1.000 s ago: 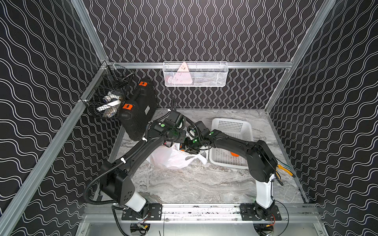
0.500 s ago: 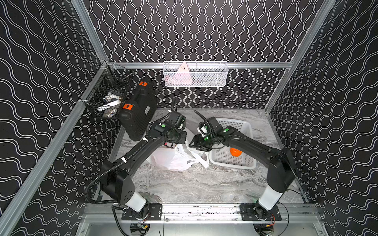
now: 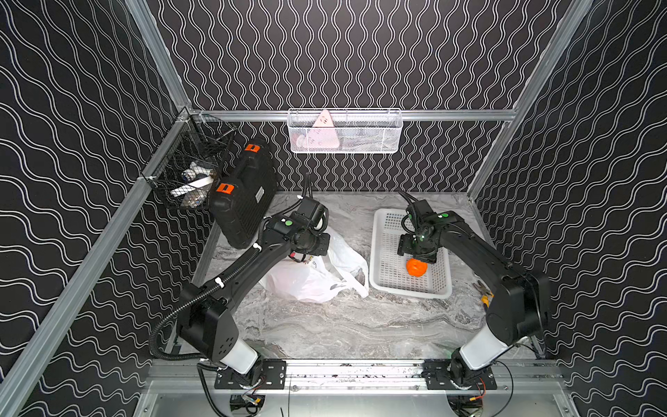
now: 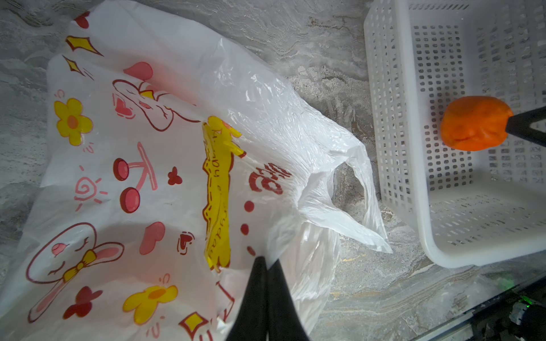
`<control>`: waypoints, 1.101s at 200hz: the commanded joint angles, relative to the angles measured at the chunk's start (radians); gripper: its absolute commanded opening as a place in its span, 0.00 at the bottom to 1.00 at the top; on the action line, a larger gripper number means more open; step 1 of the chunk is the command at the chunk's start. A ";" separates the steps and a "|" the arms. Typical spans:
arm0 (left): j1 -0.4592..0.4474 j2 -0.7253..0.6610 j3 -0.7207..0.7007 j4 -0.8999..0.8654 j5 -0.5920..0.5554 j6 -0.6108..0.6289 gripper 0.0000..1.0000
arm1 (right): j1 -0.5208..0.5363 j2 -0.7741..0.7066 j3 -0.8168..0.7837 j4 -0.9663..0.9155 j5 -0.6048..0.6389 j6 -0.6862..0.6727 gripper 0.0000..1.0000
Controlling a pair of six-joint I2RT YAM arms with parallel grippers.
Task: Place the oranges into plastic bags & tie knots
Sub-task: Pick up the orange from the basket.
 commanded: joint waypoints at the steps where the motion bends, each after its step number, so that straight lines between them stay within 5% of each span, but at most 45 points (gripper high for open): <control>1: 0.001 -0.009 0.003 0.001 0.002 0.016 0.00 | -0.012 0.035 0.013 -0.061 0.097 -0.047 0.79; 79: 0.001 -0.007 0.003 0.004 0.014 0.013 0.00 | -0.048 0.141 -0.048 0.049 0.080 -0.079 0.81; 137: 0.001 -0.015 -0.004 0.001 0.012 0.013 0.00 | -0.064 0.186 -0.031 0.125 0.050 -0.102 0.59; 175: 0.000 -0.019 -0.005 -0.002 0.008 0.014 0.00 | -0.062 0.092 -0.040 0.091 0.038 -0.095 0.52; 220: 0.000 -0.021 -0.002 0.001 0.008 0.011 0.00 | -0.003 -0.121 -0.083 0.184 -0.329 -0.012 0.51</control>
